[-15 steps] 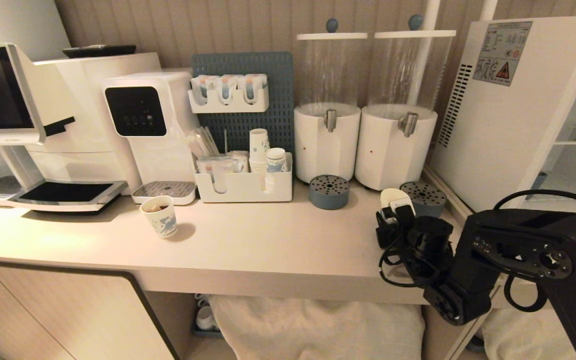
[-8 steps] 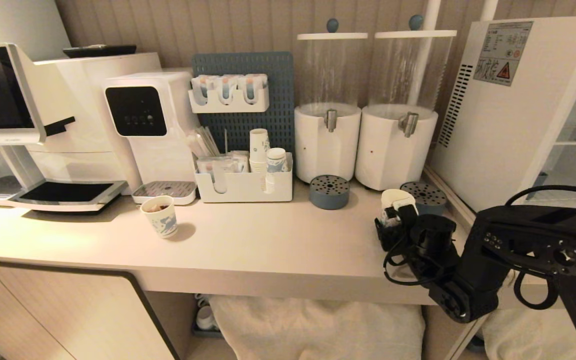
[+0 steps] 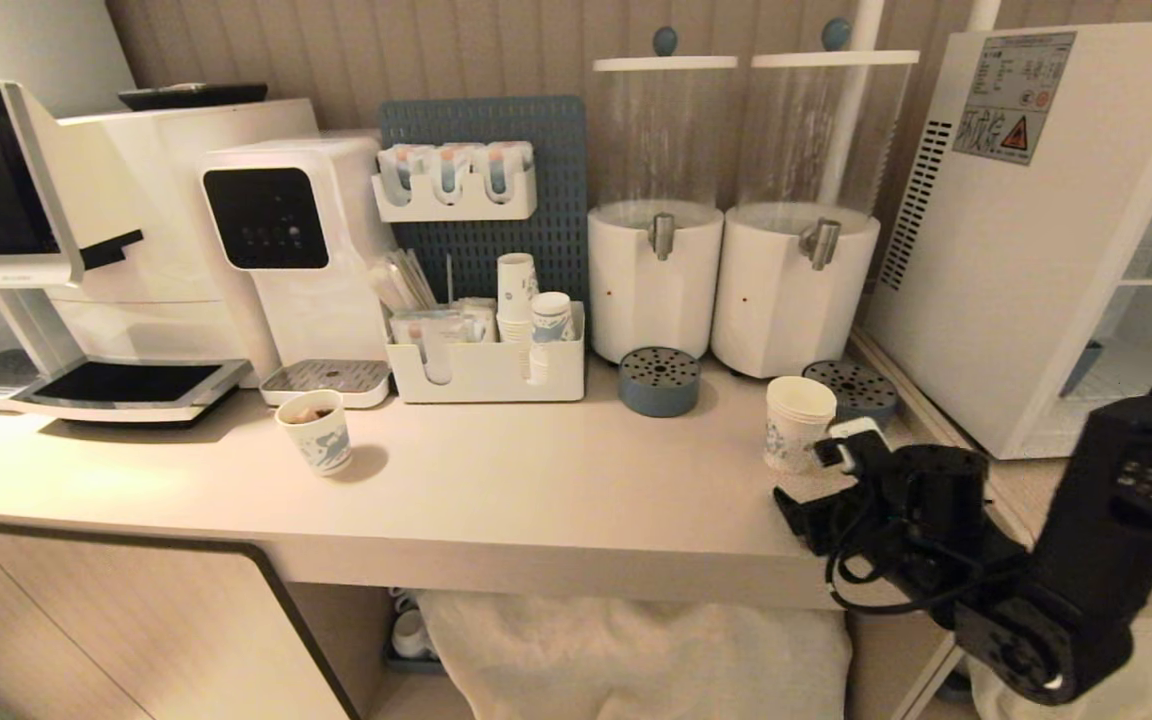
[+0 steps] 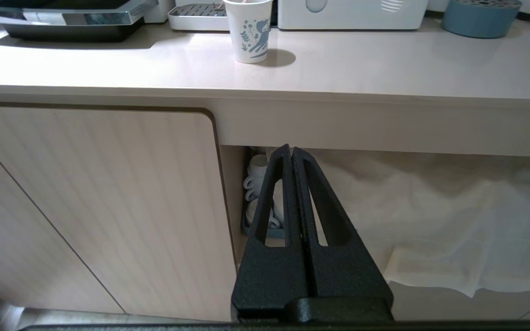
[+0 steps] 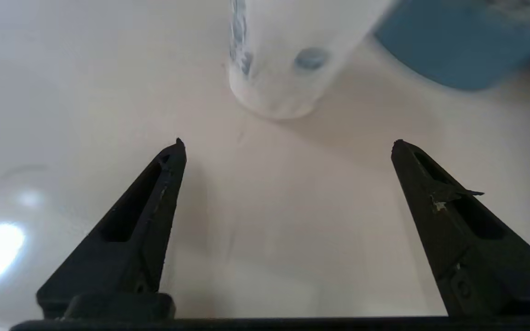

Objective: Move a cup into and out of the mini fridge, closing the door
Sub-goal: Place the paper cup on the table, then close the freezer door

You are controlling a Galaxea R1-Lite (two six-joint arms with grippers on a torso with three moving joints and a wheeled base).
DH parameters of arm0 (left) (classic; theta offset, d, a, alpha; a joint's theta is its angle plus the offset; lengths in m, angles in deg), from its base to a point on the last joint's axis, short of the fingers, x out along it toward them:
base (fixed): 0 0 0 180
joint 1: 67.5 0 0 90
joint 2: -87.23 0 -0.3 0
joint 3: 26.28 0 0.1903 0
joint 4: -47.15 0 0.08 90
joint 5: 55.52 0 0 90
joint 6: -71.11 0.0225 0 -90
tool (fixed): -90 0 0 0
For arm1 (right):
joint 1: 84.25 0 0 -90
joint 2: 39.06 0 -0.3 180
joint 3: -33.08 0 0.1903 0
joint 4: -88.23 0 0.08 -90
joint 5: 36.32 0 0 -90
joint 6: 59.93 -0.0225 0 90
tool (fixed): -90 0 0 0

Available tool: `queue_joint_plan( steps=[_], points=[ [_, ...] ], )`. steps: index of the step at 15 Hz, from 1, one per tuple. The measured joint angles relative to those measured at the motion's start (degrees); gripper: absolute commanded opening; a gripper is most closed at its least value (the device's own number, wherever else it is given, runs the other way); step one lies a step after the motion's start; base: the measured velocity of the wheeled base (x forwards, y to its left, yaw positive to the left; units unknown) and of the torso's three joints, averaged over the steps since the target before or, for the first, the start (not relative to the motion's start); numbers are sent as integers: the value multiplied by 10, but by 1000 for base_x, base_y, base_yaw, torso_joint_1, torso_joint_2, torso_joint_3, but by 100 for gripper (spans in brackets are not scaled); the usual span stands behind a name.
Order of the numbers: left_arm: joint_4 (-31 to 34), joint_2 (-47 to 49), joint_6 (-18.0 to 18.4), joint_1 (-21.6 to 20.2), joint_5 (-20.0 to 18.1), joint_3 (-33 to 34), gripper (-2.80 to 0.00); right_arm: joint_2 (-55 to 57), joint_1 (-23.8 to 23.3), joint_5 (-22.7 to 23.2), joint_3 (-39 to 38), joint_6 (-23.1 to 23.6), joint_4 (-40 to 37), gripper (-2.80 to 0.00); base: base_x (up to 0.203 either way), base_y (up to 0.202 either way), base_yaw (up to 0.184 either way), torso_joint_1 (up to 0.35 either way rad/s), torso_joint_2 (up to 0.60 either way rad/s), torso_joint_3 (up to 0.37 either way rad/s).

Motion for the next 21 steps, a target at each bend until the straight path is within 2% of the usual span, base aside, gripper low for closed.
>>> queue_joint_plan(
  steps=[2, 3, 6, 8, 10, 13, 14, 16, 17, 19, 21],
  points=[
    [0, 0, 0, 0, 0, 0, -280, -84, 9, 7, -64, -11, 1, 0, 0, 0, 0, 0, 0, 0],
    [0, 0, 0, 0, 0, 0, -280, -130, 12, 9, -93, -15, -6, -280, 0, 0, 0, 0, 0, 0],
    [0, 0, 0, 0, 0, 0, -280, -279, 16, 10, -147, -27, -59, -280, 0, 0, 0, 0, 0, 0],
    [0, 0, 0, 0, 0, 0, -280, -397, 18, 11, -158, -36, -135, -280, 0, 0, 0, 0, 0, 0],
    [0, 0, 0, 0, 0, 0, -280, -547, 18, 13, -143, -56, -258, -280, 0, 0, 0, 0, 0, 0],
    [0, 0, 0, 0, 0, 0, -280, -782, 11, -9, -42, -100, -546, -280, 0, 0, 0, 0, 0, 0],
    [0, 0, 0, 0, 0, 0, -280, -847, -5, -38, 9, -119, -655, -280, 0, 0, 0, 0, 0, 0],
    [0, 0, 0, 0, 0, 0, -280, -951, -76, -92, 74, -148, -852, -280, 0, 0, 0, 0, 0, 0],
    [0, 0, 0, 0, 0, 0, -280, -996, -114, -93, 87, -154, -924, -280, 0, 0, 0, 0, 0, 0],
    [0, 0, 0, 0, 0, 0, -280, -1088, -161, -49, 98, -158, -1033, -280, 0, 0, 0, 0, 0, 0],
    [0, 0, 0, 0, 0, 0, -280, -1164, -177, -9, 87, -172, -1071, -280, 0, 0, 0, 0, 0, 0]
  ],
)
